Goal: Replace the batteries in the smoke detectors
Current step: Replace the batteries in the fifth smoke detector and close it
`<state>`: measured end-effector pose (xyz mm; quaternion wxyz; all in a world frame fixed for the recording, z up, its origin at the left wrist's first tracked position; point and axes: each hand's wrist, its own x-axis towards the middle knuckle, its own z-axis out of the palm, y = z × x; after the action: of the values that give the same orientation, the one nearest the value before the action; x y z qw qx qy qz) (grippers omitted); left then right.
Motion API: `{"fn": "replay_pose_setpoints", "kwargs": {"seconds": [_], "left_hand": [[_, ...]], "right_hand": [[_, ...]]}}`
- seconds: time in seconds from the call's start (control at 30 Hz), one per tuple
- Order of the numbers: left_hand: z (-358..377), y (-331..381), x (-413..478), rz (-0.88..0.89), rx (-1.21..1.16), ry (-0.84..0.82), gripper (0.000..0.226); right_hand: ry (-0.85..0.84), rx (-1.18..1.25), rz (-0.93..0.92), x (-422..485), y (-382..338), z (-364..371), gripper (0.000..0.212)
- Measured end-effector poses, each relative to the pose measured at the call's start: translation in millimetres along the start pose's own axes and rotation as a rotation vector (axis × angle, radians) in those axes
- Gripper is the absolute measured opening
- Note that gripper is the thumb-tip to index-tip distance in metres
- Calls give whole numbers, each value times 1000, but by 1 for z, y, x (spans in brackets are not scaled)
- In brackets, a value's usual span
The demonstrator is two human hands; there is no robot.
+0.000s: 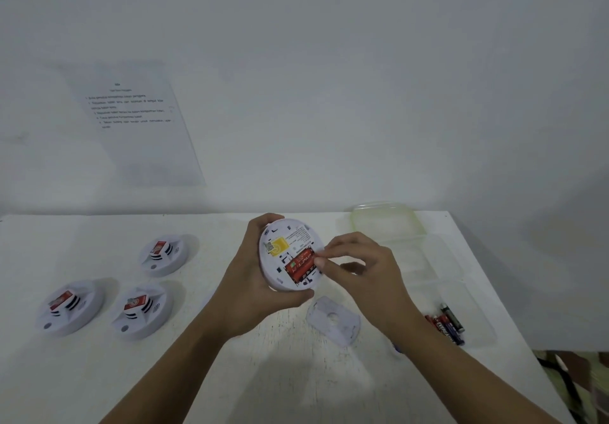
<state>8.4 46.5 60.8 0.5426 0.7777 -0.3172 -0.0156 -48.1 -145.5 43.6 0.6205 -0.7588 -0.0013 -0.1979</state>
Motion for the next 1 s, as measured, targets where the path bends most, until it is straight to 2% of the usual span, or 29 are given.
{"fn": "replay_pose_setpoints", "kwargs": {"seconds": [0.1,0.23,0.37,0.5,0.73,0.8,0.87,0.93,1.0], "left_hand": [[0,2,-1,16,1,13,83],[0,7,-1,47,-18,24,79],[0,9,0,59,-73,23,82],[2,6,0,46,-32,-31,84],[-7,-10,-6,-31,31,-44,88],[-15,-18,-15,-54,47,-37,90],[-21,-25,-25,-87,44,-28,91],[-25,-30,-33,-130,24,-23,92],[-27,-34,-40,-164,-1,-19,93]], "right_hand": [[-42,-30,-35,-1,-3,-1,5],[-85,-117,-148,0,-3,0,9],[-86,-98,-159,4,-4,0,12],[-114,-55,-30,10,-5,-4,20],[-4,25,185,1,3,2,10],[-25,-166,170,-1,20,3,8],[-207,-526,165,-5,39,4,9],[-409,-848,210,-11,54,8,33],[-514,-1016,225,-15,61,13,45]]}}
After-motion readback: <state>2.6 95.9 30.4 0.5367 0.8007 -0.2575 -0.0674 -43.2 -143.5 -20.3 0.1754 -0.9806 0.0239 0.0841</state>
